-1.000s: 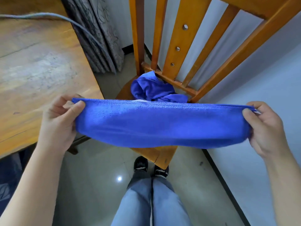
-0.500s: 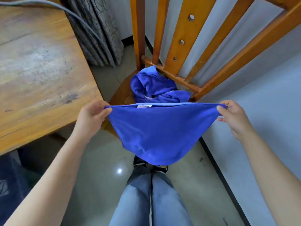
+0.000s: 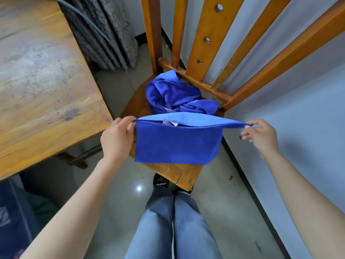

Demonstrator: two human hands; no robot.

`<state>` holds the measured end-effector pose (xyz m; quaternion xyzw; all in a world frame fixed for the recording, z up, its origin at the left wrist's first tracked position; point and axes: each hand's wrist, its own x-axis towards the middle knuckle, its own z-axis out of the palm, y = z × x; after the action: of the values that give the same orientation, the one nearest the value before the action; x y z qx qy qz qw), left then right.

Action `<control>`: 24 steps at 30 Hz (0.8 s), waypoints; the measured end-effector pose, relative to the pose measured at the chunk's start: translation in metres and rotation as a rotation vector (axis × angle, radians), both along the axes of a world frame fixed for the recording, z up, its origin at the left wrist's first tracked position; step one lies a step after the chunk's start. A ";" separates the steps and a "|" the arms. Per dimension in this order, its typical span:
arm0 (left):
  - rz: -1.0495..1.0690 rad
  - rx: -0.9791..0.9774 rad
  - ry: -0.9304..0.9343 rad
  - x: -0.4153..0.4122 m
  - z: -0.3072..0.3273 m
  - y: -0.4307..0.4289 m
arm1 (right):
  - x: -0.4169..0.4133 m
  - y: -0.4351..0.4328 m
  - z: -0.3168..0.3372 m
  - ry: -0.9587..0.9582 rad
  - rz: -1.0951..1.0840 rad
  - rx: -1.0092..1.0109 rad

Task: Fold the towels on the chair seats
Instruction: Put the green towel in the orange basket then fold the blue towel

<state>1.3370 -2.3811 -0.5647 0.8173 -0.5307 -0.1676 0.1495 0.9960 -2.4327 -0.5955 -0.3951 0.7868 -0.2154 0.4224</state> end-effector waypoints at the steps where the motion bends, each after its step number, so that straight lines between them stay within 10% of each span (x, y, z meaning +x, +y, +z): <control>1: -0.008 0.005 -0.016 -0.002 -0.003 0.008 | -0.002 0.005 -0.003 -0.037 -0.030 0.022; 9: 0.277 0.364 0.468 0.008 -0.048 0.056 | -0.012 0.039 -0.033 -0.161 -0.043 0.202; 17: 0.625 0.331 0.607 0.010 -0.078 0.050 | -0.012 0.047 -0.066 -0.189 -0.245 0.280; 24: 0.949 0.679 0.764 -0.012 -0.147 0.065 | 0.001 0.058 -0.111 -0.358 -0.397 0.403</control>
<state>1.3250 -2.3163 -0.7115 0.8461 0.0552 -0.5166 0.1189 0.9970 -2.3743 -0.7066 -0.0986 0.7884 -0.1996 0.5735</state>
